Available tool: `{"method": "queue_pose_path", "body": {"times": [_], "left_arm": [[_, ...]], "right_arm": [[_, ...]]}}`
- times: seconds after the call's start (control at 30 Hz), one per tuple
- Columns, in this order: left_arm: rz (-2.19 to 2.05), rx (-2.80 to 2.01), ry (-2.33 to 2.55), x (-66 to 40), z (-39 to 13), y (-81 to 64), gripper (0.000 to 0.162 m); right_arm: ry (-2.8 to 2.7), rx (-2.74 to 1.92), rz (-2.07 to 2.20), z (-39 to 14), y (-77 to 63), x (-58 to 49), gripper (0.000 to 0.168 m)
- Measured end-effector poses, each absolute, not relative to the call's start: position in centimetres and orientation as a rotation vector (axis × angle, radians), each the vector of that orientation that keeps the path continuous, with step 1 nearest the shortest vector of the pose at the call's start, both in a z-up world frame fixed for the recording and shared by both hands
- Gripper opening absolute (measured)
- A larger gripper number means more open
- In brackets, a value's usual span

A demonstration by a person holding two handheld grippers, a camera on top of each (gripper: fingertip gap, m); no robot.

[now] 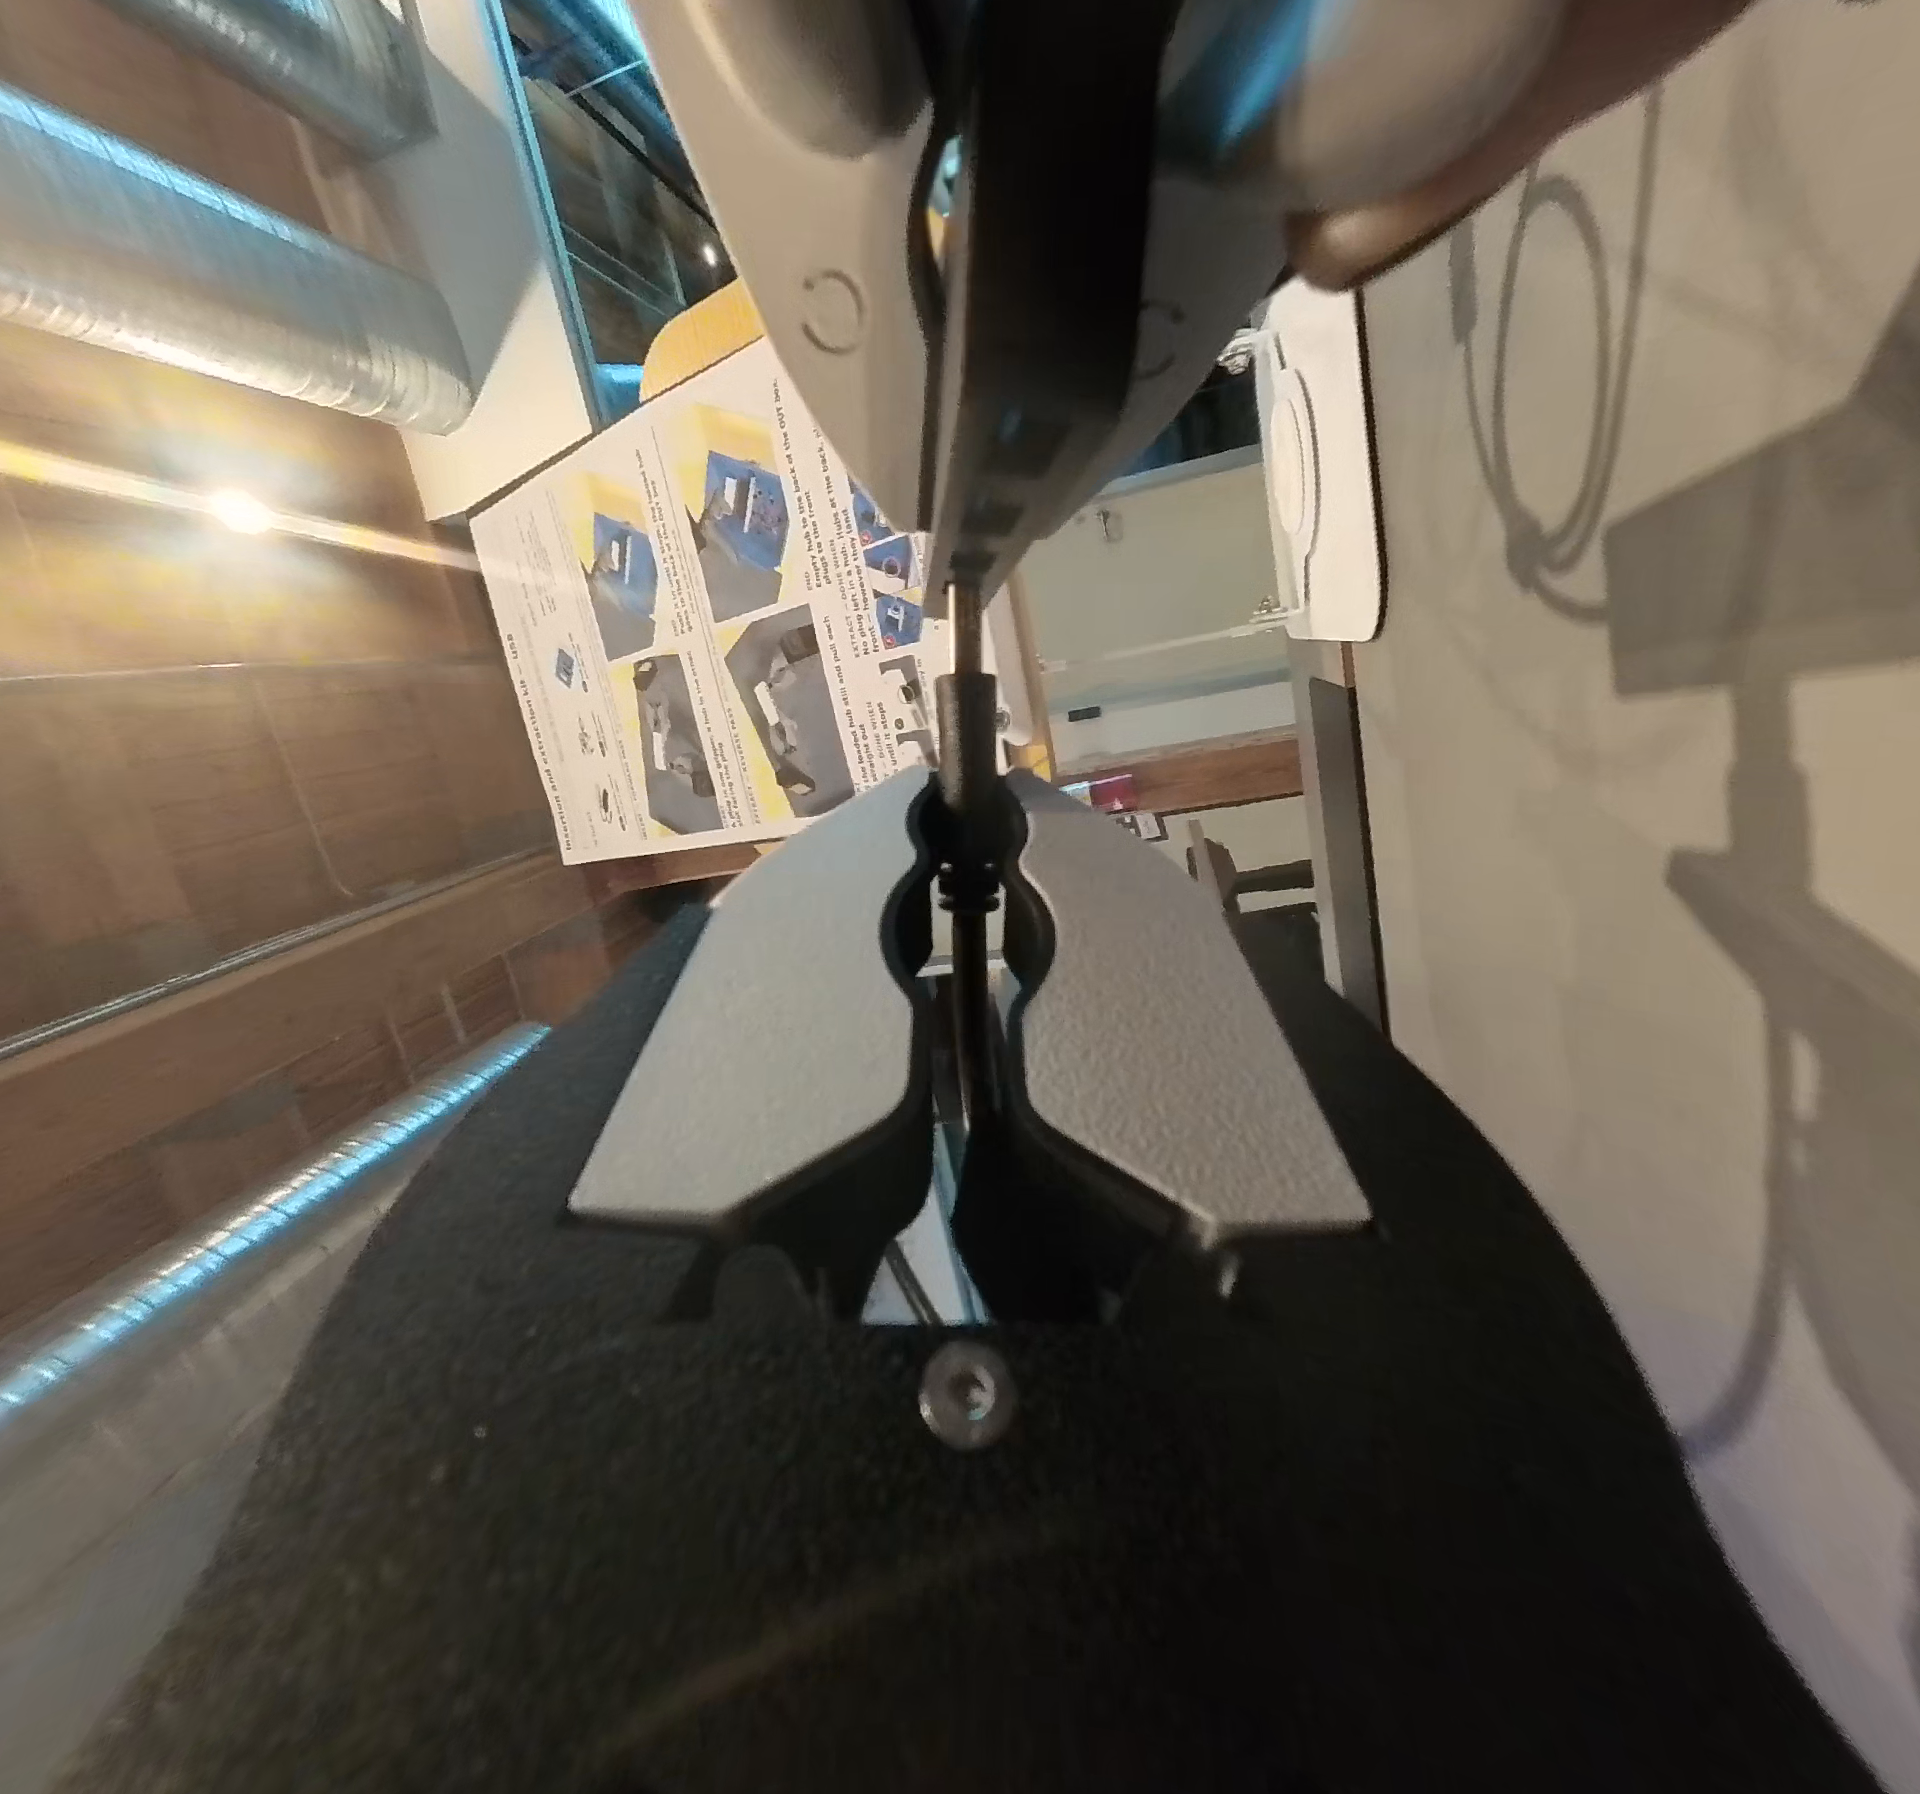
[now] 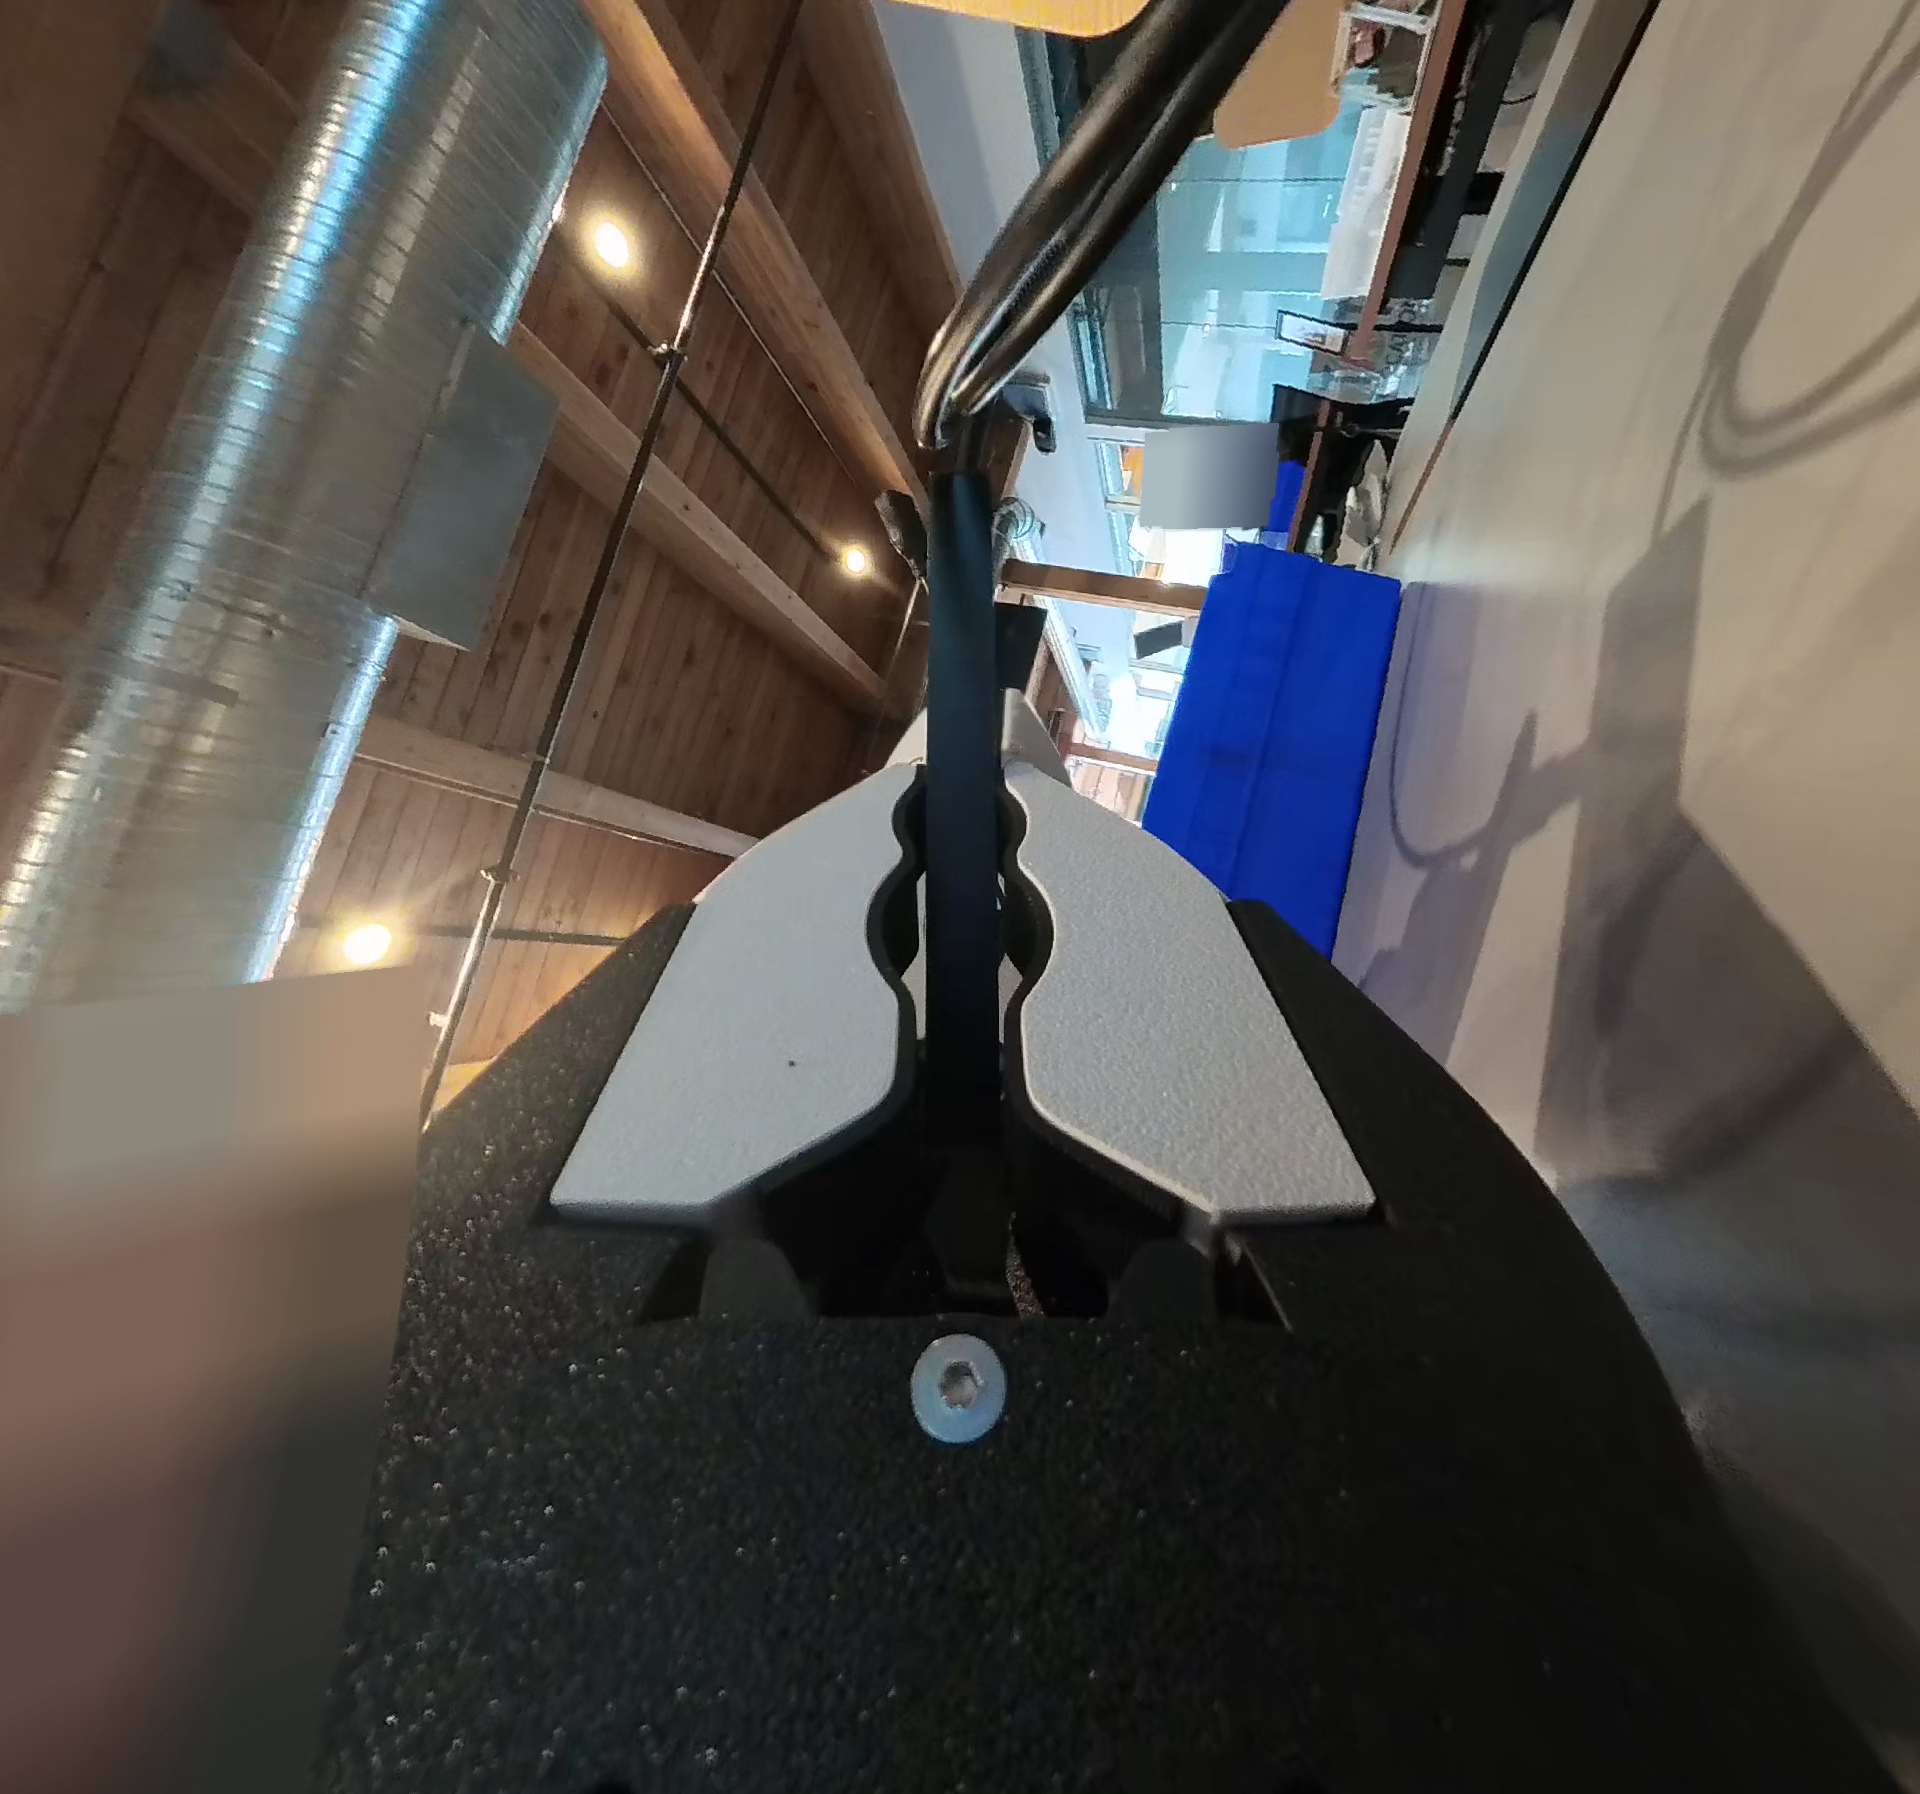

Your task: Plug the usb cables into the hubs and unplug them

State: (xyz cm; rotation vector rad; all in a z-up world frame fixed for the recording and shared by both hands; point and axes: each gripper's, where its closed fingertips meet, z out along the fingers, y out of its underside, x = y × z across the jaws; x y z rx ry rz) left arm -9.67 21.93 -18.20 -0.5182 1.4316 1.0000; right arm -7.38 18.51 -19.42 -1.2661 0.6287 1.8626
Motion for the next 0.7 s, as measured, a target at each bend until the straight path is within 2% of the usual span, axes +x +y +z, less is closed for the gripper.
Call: {"method": "queue_pose_path", "body": {"times": [0.7], "left_arm": [[0.993, -0.384, 1.499, -10.0, -19.3, 21.3, 0.008]], "right_arm": [[0.546, -1.419, 1.82, -20.8, 18.2, -8.8, 0.011]]}}
